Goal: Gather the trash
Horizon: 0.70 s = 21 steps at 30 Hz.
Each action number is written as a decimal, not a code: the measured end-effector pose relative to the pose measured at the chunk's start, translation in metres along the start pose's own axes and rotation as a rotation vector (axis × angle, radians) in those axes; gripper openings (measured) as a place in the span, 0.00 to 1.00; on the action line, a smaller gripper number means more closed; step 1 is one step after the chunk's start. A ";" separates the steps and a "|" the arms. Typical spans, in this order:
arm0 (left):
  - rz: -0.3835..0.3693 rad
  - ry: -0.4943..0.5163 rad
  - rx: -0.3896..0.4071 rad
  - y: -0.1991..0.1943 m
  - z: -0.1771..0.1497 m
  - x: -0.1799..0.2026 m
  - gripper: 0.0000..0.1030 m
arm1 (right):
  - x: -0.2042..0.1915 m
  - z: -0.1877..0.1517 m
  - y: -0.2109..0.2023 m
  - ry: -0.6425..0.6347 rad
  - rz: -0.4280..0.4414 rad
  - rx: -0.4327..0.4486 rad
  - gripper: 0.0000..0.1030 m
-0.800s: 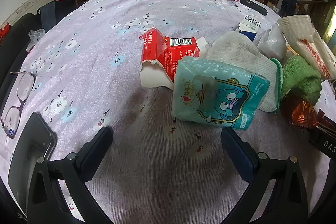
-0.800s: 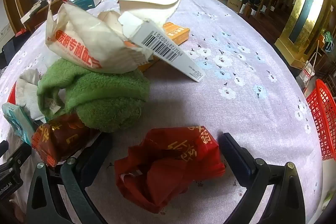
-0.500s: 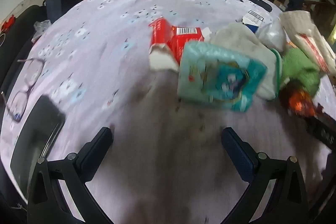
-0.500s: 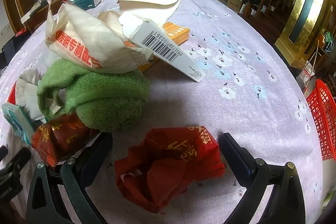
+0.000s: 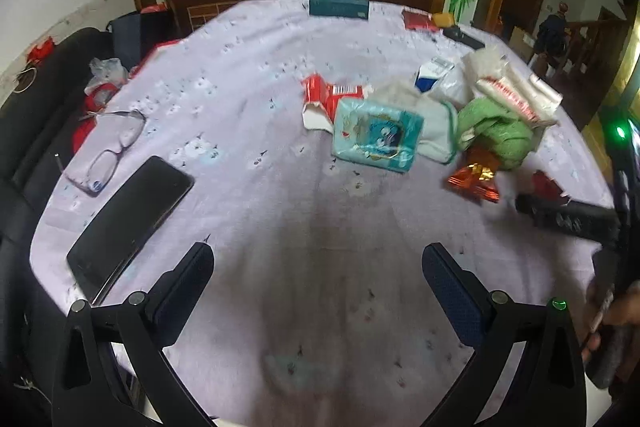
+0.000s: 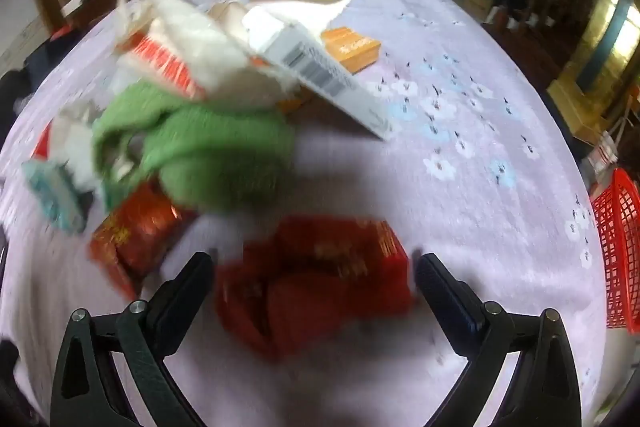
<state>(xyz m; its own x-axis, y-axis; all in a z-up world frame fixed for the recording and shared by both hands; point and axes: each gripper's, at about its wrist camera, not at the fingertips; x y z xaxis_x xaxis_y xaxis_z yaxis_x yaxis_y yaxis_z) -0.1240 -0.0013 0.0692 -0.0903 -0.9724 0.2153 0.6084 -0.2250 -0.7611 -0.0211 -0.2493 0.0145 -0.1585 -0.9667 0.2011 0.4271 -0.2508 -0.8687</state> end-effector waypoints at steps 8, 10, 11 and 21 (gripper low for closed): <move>-0.007 -0.037 0.064 -0.026 -0.017 0.054 1.00 | 0.073 -0.044 -0.079 -0.055 0.057 0.162 0.98; -0.004 -0.016 0.091 -0.034 -0.018 0.072 1.00 | 0.090 -0.045 -0.092 -0.036 0.060 0.207 0.98; 0.000 0.005 0.107 -0.039 -0.018 0.080 1.00 | 0.101 -0.047 -0.102 -0.021 0.063 0.235 0.98; -0.017 0.088 0.198 -0.068 -0.022 0.131 1.00 | 0.135 -0.066 -0.143 -0.094 0.059 0.328 0.99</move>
<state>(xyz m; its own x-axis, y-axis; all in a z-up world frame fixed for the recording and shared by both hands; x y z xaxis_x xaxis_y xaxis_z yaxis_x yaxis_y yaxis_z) -0.1941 -0.1147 0.1359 -0.1650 -0.9723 0.1658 0.7482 -0.2329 -0.6213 -0.1622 -0.3406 0.1363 -0.0487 -0.9766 0.2094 0.6991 -0.1831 -0.6912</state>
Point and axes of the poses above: each gripper's, at about its wrist camera, not at the fingertips, and y roughly the way its jaws point, x to its right, z to its top, and after that the axes turned 15 degrees about -z, right-handed
